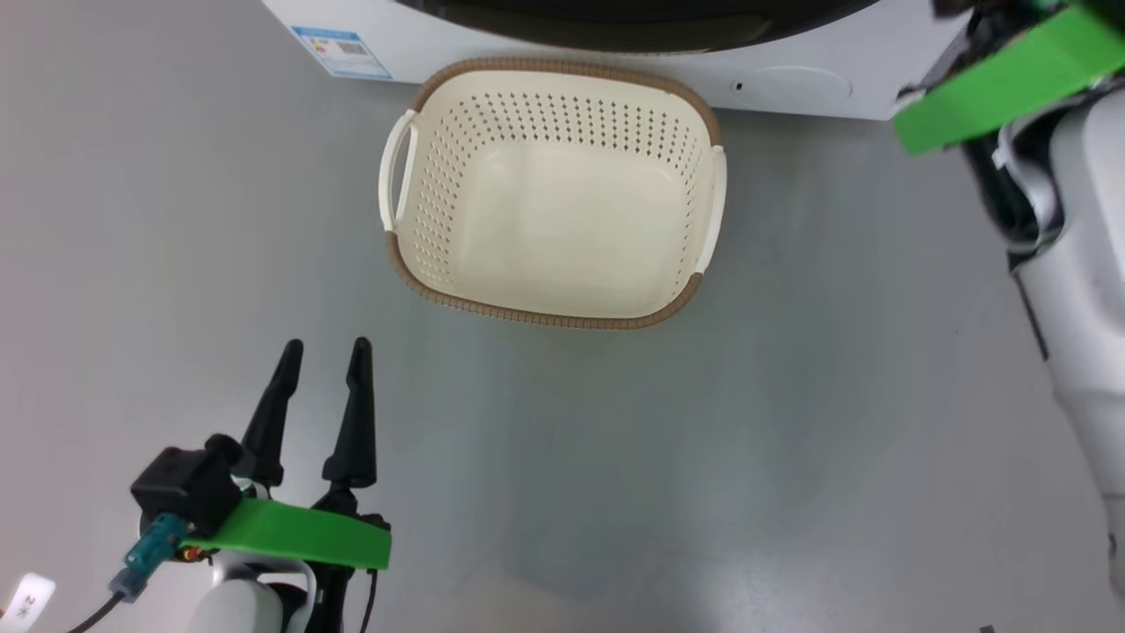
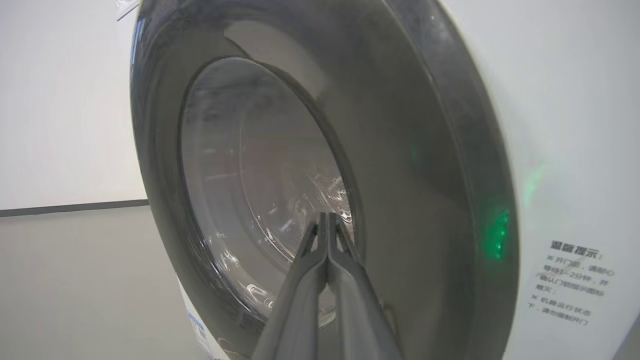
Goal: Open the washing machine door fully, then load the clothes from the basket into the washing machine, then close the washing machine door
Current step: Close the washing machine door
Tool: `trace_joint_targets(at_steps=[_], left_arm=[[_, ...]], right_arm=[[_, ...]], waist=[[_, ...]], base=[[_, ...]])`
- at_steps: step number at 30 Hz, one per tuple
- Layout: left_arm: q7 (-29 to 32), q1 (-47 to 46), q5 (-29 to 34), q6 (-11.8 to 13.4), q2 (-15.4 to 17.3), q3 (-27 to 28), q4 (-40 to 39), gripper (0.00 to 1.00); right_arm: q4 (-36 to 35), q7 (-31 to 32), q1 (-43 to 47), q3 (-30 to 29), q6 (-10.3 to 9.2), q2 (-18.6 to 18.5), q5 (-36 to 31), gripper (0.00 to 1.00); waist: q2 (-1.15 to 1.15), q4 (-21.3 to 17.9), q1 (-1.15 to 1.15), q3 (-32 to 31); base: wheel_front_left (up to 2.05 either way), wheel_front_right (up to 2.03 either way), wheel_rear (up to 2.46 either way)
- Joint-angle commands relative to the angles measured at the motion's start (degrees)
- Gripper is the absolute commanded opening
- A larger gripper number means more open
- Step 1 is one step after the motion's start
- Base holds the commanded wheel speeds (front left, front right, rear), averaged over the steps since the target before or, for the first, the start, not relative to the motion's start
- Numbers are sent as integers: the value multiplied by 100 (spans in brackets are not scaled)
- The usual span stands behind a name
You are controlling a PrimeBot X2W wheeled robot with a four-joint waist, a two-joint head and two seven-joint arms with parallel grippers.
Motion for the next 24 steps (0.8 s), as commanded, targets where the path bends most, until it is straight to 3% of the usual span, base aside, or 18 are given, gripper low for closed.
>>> trace_joint_targets(at_steps=[1, 14, 24], left_arm=[[-37, 18, 66, -17, 79, 235, -167, 100], [-37, 172, 596, 10, 79, 684, -341, 100], [-37, 418, 739, 34, 78, 956, -478, 100]], right_arm=[[-276, -19, 354, 98, 1, 99, 137, 0], [-1298, -19, 2189, 37, 1, 198, 465, 0], [-1818, -19, 3524, -334, 1, 380, 477, 0]], waist=[[0, -109, 0, -162], [0, -703, 0, -758], [0, -1177, 0, -1204]], base=[[0, 0, 0], [0, 0, 0], [0, 0, 0]])
